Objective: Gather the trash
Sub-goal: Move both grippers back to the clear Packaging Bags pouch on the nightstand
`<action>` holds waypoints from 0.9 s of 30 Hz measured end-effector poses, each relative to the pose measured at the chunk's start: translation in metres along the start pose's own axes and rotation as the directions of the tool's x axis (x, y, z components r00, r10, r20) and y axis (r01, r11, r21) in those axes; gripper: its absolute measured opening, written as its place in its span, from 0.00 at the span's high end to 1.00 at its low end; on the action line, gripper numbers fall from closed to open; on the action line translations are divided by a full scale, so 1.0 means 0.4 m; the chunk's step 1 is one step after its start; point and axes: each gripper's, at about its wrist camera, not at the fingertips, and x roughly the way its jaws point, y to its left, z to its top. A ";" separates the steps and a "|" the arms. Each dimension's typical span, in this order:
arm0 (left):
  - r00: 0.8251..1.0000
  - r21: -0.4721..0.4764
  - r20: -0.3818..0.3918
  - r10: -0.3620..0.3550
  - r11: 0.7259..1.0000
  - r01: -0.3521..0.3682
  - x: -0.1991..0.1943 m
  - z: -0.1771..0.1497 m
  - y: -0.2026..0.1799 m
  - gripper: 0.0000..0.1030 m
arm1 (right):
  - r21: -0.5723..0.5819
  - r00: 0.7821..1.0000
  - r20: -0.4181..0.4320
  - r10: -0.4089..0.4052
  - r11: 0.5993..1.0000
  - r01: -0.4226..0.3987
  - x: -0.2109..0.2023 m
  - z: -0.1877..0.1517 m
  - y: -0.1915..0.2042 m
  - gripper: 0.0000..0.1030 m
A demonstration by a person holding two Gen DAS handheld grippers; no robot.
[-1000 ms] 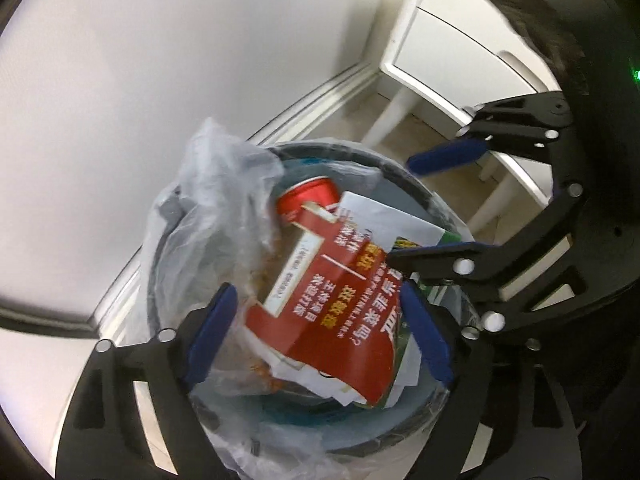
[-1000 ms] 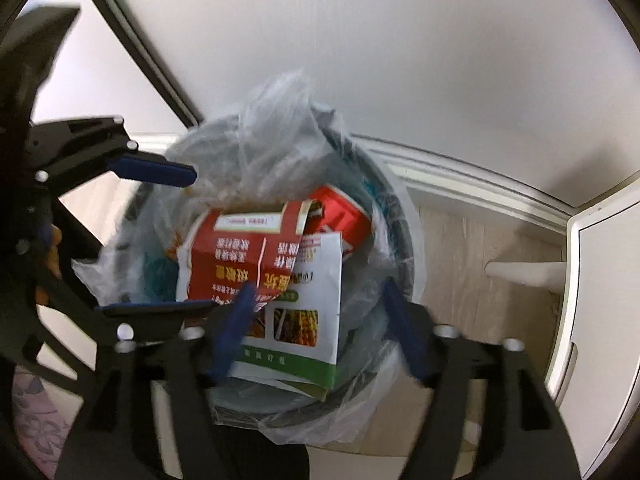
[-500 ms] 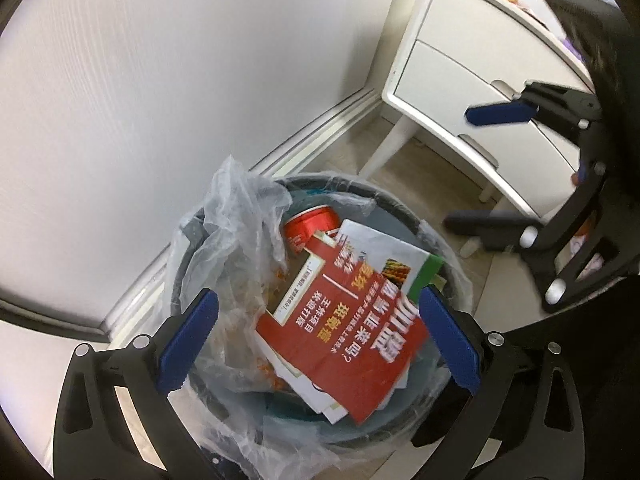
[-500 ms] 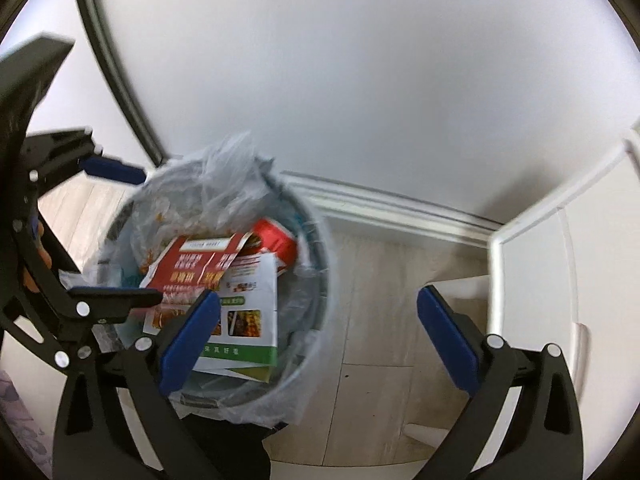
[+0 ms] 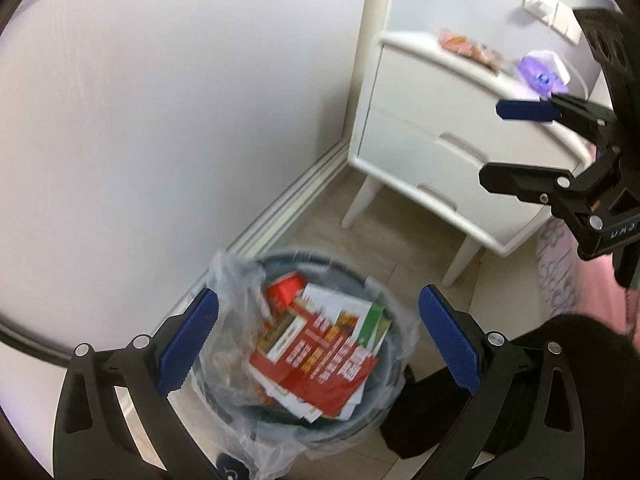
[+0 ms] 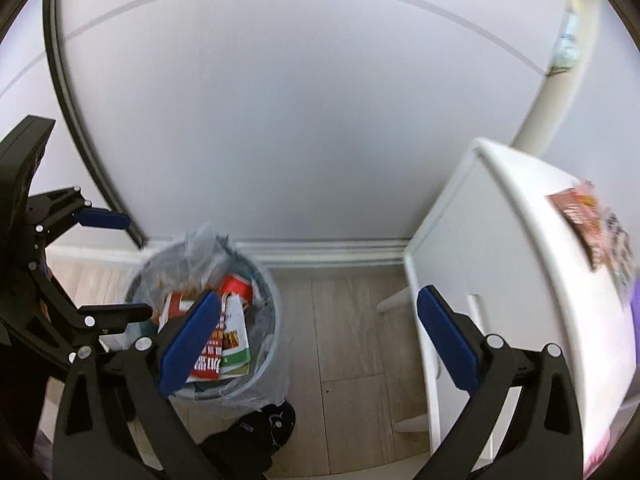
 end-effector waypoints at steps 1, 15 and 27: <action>1.000 0.001 0.016 -0.007 1.000 0.007 -0.017 0.018 -0.012 0.06 | 0.015 1.000 0.019 -0.008 1.000 0.008 -0.019 0.002 -0.007 0.07; 0.980 0.125 0.152 -0.130 0.986 0.111 -0.134 0.206 -0.183 0.06 | 0.229 0.962 0.150 -0.230 0.954 0.192 -0.278 0.005 -0.176 0.07; 0.942 0.274 0.167 -0.289 0.932 0.238 -0.087 0.413 -0.346 0.06 | 0.411 0.909 0.151 -0.389 0.861 0.300 -0.383 -0.012 -0.355 0.07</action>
